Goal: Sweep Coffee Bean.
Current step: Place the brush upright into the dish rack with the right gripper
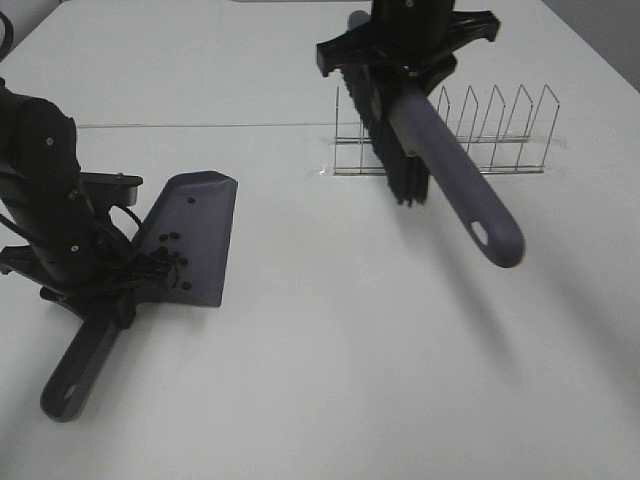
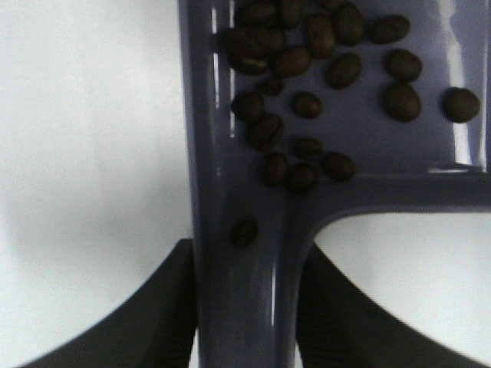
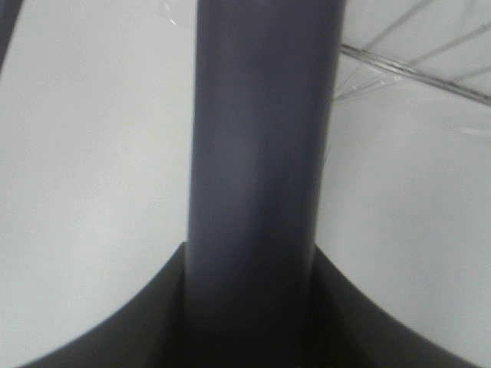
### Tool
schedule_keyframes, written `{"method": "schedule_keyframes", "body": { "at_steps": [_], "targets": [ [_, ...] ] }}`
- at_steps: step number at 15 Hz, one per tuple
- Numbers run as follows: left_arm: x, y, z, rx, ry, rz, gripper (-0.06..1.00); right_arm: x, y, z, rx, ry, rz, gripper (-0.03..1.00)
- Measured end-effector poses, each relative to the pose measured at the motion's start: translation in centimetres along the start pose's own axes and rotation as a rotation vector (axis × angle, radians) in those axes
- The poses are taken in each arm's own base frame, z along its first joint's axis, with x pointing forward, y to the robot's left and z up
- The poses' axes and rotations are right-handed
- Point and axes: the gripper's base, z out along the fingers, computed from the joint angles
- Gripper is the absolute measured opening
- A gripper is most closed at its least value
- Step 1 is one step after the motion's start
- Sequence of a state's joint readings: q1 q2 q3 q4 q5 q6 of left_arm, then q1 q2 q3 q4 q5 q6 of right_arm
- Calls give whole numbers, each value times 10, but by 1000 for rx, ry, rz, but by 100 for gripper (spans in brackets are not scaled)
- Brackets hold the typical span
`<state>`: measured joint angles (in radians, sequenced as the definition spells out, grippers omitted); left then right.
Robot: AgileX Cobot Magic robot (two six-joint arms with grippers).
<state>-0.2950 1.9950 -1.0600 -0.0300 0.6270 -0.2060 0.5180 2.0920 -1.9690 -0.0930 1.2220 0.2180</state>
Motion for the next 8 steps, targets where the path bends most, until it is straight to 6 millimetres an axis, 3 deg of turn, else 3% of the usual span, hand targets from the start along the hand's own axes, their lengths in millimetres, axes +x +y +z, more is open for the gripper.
{"method": "schedule_keyframes", "body": {
  "at_steps": [5,7,8],
  "targets": [
    [0,0,0,1,-4,0,36,57,-89,-2,154,155,166,35],
    [0,0,0,1,-5,0,36,71,-105,13,173,214,199,35],
    [-1,0,0,3,-6,-2,36,68,-104,15,161,177,201,35]
  ]
}}
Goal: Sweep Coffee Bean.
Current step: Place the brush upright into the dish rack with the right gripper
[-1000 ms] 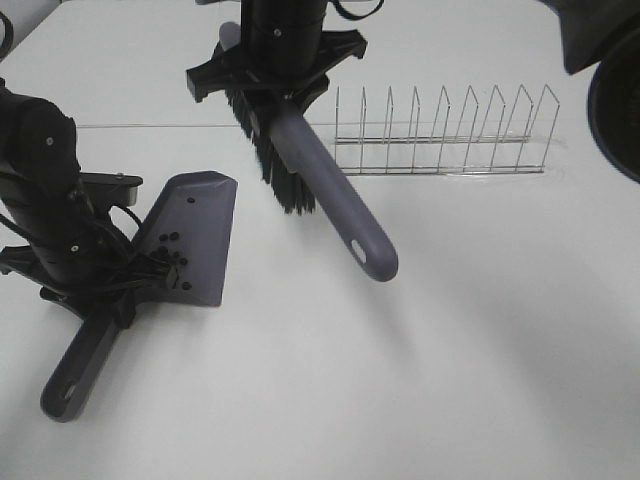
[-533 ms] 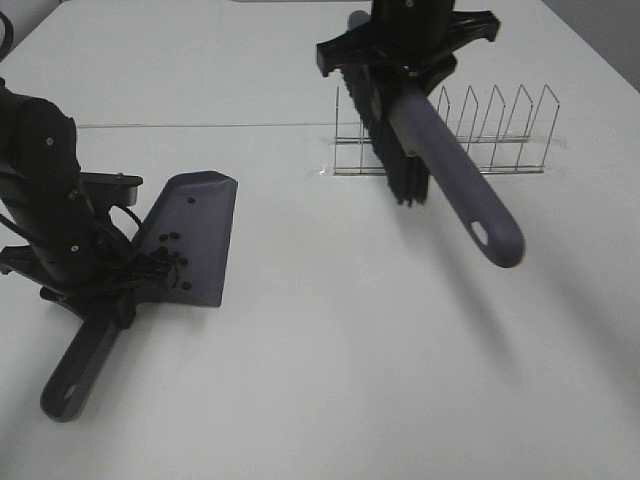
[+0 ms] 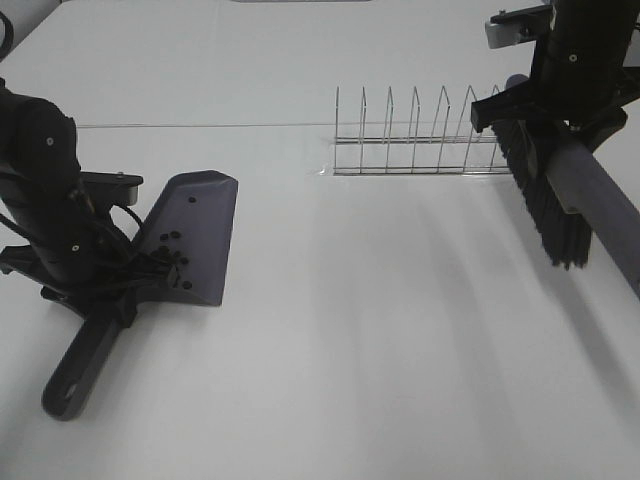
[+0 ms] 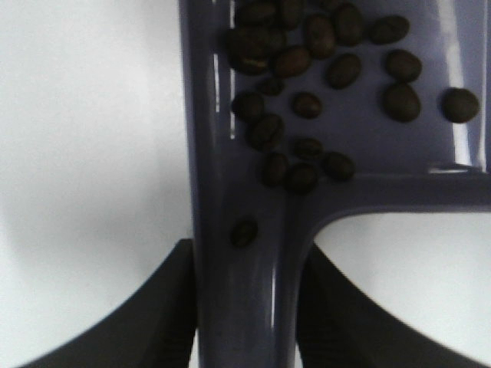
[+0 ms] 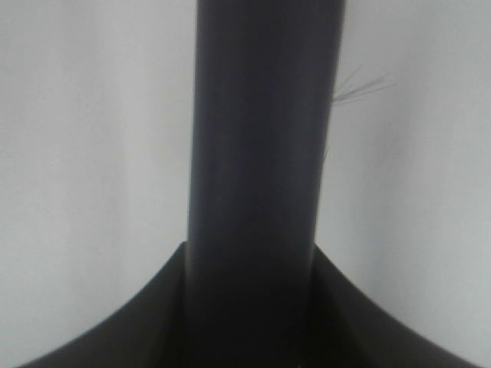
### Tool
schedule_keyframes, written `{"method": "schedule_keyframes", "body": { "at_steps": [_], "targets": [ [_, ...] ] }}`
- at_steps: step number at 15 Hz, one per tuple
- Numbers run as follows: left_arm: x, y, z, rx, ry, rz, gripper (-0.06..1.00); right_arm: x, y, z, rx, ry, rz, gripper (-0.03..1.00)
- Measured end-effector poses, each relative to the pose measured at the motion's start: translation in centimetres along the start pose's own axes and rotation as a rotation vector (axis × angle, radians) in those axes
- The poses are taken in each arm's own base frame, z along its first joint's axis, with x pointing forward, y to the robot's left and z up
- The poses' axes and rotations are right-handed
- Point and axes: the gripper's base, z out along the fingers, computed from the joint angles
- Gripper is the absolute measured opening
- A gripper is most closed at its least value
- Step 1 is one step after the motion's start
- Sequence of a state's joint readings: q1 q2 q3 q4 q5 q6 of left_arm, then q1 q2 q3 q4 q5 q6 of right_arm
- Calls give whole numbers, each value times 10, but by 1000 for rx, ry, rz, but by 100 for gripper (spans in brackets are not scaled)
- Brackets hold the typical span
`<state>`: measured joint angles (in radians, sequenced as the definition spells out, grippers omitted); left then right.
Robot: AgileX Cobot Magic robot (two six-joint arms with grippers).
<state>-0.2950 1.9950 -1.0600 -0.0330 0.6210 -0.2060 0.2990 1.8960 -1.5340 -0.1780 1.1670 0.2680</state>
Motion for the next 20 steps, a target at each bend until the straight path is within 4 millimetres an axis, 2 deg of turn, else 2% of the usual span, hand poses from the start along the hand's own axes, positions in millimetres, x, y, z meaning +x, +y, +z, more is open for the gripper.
{"method": "schedule_keyframes", "body": {
  "at_steps": [3,5,9,12,15,20],
  "targets": [
    [0,0,0,1,0,-2,36,-12,4,5,-10,-20,8,35],
    [0,0,0,5,-1,-7,36,-25,8,21,9,36,5,35],
    [0,-1,0,7,-3,-9,36,-55,17,48,25,27,-10,35],
    [0,-1,0,8,-5,-10,36,-60,5,69,-6,73,36,35],
    [-2,-1,0,16,-20,-17,36,-61,-12,75,-6,86,55,35],
    [-2,-2,0,20,-24,-21,36,-61,-11,83,-12,102,23,35]
  ]
}}
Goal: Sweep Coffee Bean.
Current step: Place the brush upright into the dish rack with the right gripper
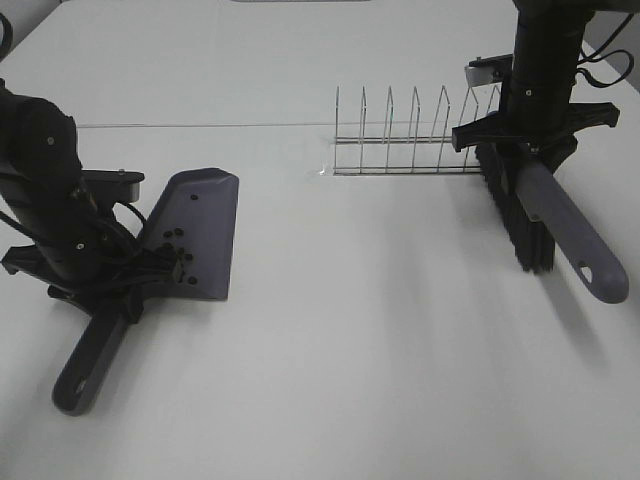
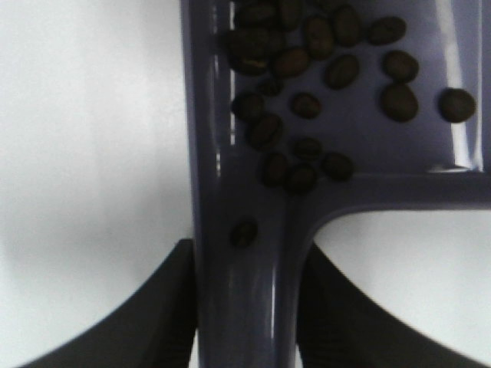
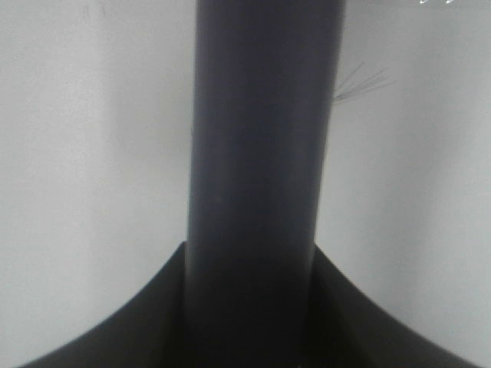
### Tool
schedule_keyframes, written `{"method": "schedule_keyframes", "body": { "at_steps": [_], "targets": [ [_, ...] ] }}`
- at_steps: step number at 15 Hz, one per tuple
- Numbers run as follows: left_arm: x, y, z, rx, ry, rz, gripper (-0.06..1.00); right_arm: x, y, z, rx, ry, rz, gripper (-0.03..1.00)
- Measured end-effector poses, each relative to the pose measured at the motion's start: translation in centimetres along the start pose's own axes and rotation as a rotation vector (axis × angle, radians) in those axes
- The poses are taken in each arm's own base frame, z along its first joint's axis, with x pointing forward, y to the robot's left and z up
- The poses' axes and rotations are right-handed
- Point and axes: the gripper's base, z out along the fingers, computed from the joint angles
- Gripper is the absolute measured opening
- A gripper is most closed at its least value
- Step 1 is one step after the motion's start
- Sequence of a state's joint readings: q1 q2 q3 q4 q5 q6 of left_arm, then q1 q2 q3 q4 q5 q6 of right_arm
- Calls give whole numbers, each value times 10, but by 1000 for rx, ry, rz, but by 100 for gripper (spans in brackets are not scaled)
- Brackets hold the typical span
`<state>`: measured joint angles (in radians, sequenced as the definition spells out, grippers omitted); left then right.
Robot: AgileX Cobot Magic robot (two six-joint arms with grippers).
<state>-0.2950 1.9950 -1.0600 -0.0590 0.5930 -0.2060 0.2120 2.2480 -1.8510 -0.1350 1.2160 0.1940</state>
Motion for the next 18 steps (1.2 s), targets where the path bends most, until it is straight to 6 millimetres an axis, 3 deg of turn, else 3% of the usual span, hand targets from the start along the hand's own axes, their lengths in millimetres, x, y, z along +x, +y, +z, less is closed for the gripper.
{"method": "schedule_keyframes", "body": {
  "at_steps": [2,6,10,14,18],
  "targets": [
    [-1,-2,-3,18,-23,-19,36,-3,2,9,2,16,-1,35],
    [-6,-7,-25,83,-102,-63,36,-16,2,0,-4,-41,3,35],
    [-6,-8,-25,89,-97,-63,36,-28,1,-13,-4,-106,-2,35],
    [-5,-8,-25,88,-94,-50,36,-37,4,2,-11,-97,-14,35],
    [-5,-8,-25,87,-92,-39,36,-51,3,5,3,-145,-12,35]
  ]
}}
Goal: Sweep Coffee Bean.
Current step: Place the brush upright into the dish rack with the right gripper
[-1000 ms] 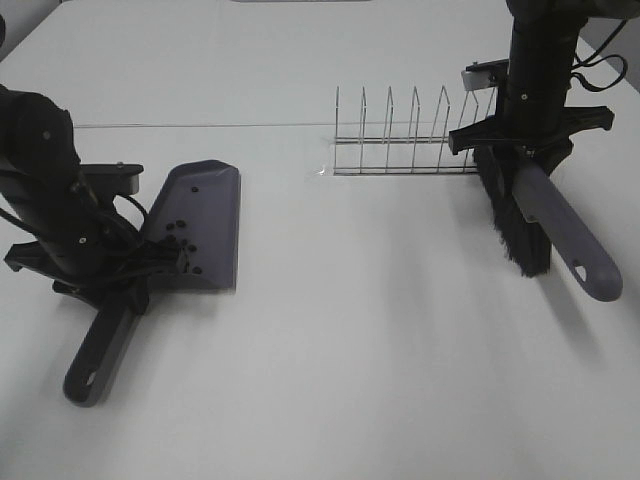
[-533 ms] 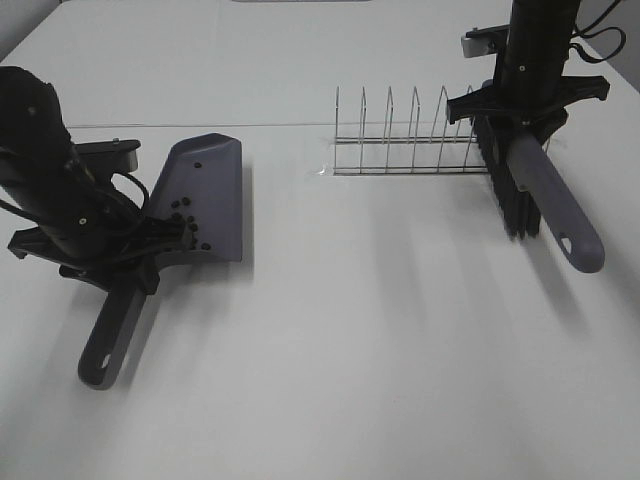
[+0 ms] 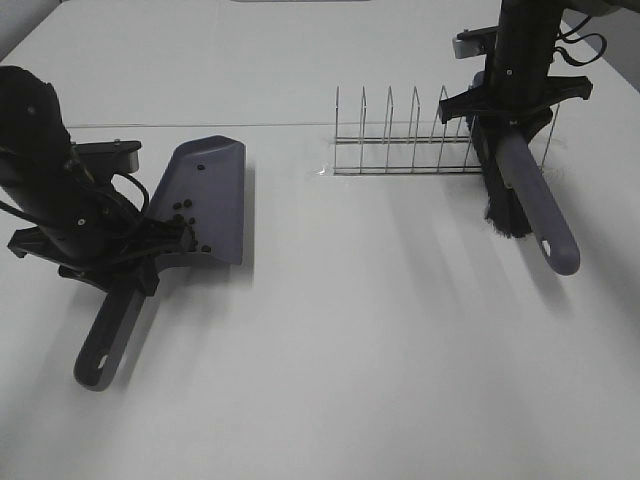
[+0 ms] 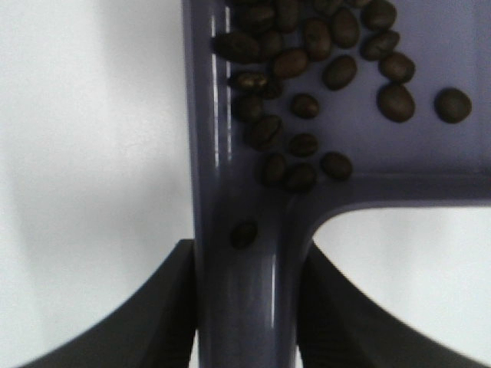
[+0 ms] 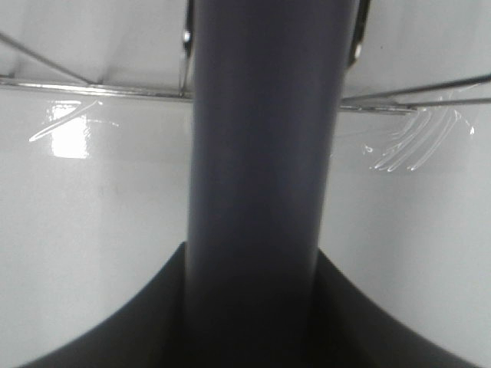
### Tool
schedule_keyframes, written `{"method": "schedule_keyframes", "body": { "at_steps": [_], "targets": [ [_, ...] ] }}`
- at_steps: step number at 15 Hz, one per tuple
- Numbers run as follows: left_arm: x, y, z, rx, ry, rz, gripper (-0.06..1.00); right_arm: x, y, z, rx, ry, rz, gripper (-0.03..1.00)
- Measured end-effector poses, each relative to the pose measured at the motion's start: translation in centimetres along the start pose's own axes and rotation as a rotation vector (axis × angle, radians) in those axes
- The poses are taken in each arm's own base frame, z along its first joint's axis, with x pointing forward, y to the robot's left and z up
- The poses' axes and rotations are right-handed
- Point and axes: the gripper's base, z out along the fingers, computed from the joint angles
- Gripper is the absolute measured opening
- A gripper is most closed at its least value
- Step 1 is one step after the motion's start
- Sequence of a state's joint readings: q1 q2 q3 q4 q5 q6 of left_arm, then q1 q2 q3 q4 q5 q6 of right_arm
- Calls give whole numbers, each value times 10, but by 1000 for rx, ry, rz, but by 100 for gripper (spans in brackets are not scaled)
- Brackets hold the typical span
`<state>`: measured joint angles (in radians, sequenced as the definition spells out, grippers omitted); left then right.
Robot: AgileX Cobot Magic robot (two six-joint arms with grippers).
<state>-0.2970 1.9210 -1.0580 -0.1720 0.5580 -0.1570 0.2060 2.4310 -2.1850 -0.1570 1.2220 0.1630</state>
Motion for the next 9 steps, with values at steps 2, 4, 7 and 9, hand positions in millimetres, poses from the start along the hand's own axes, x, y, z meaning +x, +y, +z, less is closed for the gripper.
{"method": "schedule_keyframes", "body": {
  "at_steps": [2,4,7,9],
  "targets": [
    [0,0,0,0,1,0,36,-4,0,0,5,-18,5,35],
    [0,0,0,0,1,0,36,-6,0,0,9,-25,6,35],
    [0,0,0,0,1,0,36,-9,-3,-3,-5,-37,19,35],
    [0,0,0,0,1,0,36,-9,-13,-1,-70,-23,68,35]
  ]
}}
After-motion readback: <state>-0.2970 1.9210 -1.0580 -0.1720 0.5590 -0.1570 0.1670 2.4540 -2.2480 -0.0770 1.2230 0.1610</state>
